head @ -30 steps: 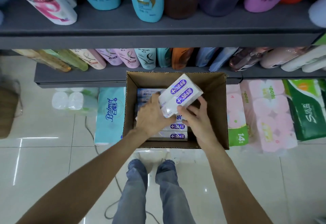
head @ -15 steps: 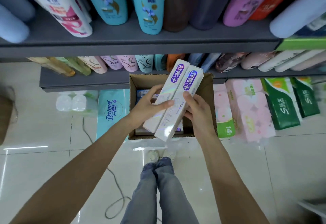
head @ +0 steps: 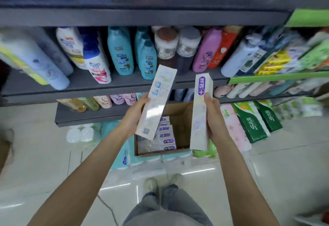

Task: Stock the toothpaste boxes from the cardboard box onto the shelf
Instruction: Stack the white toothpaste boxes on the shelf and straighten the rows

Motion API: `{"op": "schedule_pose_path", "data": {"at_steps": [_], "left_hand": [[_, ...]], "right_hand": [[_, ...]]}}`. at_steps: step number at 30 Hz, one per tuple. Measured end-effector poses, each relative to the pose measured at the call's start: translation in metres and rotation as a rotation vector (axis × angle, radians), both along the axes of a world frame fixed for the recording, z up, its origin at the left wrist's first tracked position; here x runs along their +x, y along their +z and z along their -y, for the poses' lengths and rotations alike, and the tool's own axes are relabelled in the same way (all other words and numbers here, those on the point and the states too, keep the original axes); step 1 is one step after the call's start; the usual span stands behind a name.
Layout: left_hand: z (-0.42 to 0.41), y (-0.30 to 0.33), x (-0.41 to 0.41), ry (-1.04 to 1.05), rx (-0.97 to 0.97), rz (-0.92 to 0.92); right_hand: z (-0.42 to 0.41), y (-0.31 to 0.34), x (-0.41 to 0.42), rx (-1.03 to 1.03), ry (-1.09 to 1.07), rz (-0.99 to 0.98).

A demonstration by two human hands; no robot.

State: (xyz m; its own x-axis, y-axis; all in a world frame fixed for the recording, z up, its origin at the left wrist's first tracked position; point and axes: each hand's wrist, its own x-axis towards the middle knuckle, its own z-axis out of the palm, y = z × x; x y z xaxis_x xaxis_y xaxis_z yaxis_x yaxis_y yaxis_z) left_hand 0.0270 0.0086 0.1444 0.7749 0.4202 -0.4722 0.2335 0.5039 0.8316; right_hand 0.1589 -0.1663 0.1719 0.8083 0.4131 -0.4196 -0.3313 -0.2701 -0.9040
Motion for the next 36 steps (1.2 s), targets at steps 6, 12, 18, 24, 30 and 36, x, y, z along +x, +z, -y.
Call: {"op": "schedule_pose_path", "data": {"at_steps": [6,12,18,24,30,36], "left_hand": [[0.002,0.061,0.017,-0.074,0.316,0.081],[-0.01,0.126,0.056,-0.135,0.756,0.131],[0.01,0.17,0.099,0.048,1.064,0.126],[0.018,0.193,0.129,0.065,1.278,0.008],[0.024,0.218,0.164,-0.003,1.671,-0.106],[0.03,0.232,0.222,-0.146,2.152,-0.153]], "right_hand": [[0.024,0.062,0.033,0.192,0.139,0.139],[0.042,0.116,0.092,0.392,0.266,0.299],[0.061,0.154,0.165,0.434,0.299,0.344],[0.051,0.189,0.216,0.183,0.418,0.605],[0.042,0.219,0.269,0.184,0.473,0.596],[0.04,0.259,0.347,-0.064,0.768,0.954]]}}
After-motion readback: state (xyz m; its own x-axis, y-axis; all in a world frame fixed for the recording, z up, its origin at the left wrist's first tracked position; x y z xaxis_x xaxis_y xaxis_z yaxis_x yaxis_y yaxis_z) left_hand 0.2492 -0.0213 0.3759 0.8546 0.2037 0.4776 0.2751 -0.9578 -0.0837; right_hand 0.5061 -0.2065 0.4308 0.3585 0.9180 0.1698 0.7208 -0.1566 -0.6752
